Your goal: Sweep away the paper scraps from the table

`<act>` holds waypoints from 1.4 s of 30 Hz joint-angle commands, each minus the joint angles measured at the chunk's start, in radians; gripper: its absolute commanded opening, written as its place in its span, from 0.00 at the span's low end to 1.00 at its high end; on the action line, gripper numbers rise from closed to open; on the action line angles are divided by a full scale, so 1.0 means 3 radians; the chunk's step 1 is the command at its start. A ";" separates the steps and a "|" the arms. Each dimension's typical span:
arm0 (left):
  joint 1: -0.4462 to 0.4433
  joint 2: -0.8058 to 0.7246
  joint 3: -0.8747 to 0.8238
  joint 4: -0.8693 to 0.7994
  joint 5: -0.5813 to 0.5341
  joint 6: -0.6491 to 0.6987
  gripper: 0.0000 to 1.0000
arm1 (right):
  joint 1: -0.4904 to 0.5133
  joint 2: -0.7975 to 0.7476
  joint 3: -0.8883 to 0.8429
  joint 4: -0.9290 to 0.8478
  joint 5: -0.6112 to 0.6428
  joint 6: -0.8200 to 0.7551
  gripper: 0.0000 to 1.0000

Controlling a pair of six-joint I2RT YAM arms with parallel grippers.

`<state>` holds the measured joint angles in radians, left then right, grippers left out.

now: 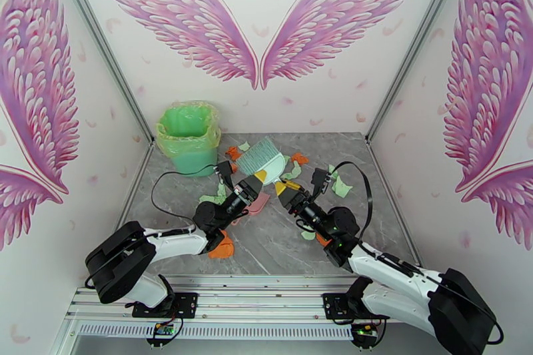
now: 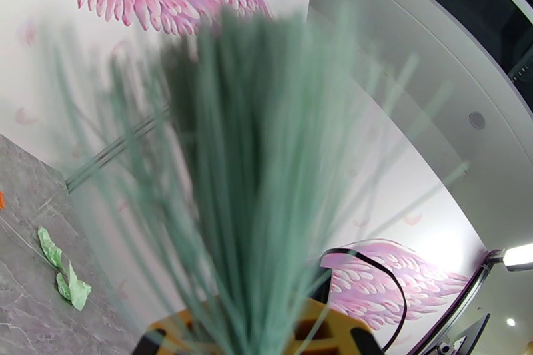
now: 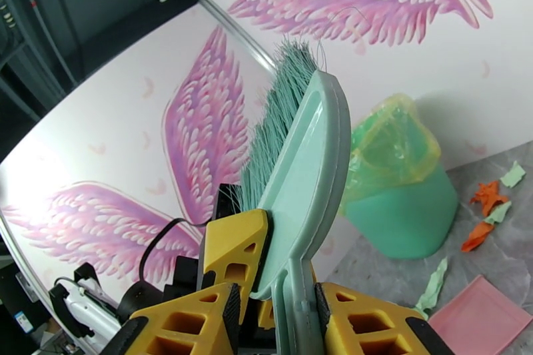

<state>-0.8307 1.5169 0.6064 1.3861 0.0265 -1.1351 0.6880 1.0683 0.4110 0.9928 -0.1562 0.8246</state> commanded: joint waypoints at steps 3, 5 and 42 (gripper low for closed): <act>-0.0018 -0.0018 -0.0038 0.0029 -0.0118 0.0091 0.00 | -0.0006 0.0055 0.0053 0.0194 -0.0001 0.0119 0.36; -0.0024 -0.0021 -0.0032 0.0028 -0.0114 0.0091 0.00 | -0.0007 0.0079 0.0068 0.0188 -0.0015 0.0139 0.34; -0.0048 -0.2097 -0.0055 -0.4072 -0.0900 0.2132 0.99 | -0.0017 -0.1140 0.0782 -0.3576 0.1334 -0.0834 0.00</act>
<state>-0.8532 0.9752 0.5861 0.5213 -0.0700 -0.6666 0.6884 0.7448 0.5922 0.1200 0.1467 0.6514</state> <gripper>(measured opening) 0.987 0.144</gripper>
